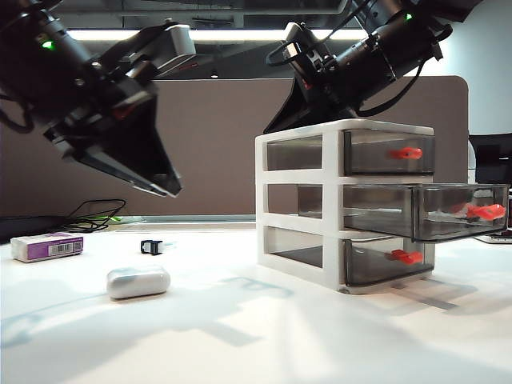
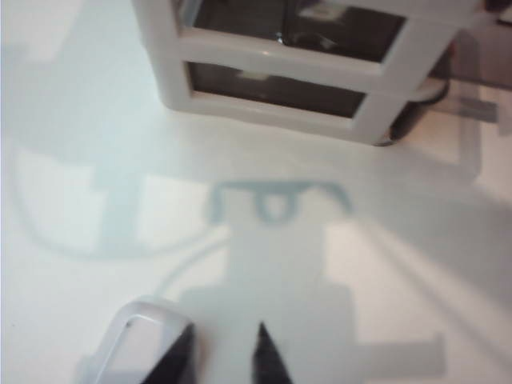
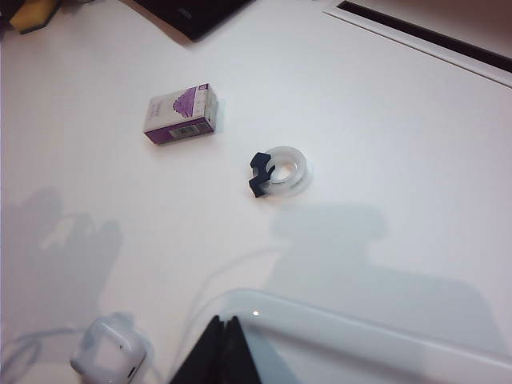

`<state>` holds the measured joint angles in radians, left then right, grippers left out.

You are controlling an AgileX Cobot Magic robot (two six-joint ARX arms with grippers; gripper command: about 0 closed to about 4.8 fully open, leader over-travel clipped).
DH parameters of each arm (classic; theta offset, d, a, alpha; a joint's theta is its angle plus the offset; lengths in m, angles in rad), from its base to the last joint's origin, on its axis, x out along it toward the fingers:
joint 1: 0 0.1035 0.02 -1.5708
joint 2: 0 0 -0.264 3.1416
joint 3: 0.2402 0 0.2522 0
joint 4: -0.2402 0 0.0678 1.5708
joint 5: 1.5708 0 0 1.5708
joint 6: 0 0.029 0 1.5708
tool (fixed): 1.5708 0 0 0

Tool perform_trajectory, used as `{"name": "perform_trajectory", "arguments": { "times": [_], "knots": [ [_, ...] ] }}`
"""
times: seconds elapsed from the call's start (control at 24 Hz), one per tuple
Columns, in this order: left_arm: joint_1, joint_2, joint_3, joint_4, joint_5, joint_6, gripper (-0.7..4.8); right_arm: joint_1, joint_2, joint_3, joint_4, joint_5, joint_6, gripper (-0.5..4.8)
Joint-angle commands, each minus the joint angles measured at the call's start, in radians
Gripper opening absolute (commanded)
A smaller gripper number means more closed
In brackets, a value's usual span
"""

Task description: Open the second layer of the drawer on the table, pick up the earphone case on the table and put it in, and finally close the drawer.

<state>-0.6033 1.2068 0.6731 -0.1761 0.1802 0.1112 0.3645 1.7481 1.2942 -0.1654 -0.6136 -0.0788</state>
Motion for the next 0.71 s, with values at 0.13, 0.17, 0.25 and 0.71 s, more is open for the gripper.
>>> {"name": "perform_trajectory", "arguments": {
  "times": [0.13,0.17,0.25,0.71],
  "knots": [
    [0.105,-0.005,-0.022,-0.056,0.168,0.177,1.90,0.003,0.006,-0.006,-0.073,0.008,-0.001,-0.05],
    [0.113,-0.010,-0.063,0.001,0.196,0.192,1.89,0.003,0.006,-0.006,-0.073,0.008,-0.001,-0.05],
    [0.113,-0.011,-0.154,0.153,0.202,0.151,1.87,0.003,0.006,-0.007,-0.075,0.008,-0.001,-0.05],
    [0.145,-0.011,-0.343,0.403,0.128,0.154,2.21,0.003,0.007,-0.009,-0.089,0.009,-0.028,-0.05]
  ]
}}
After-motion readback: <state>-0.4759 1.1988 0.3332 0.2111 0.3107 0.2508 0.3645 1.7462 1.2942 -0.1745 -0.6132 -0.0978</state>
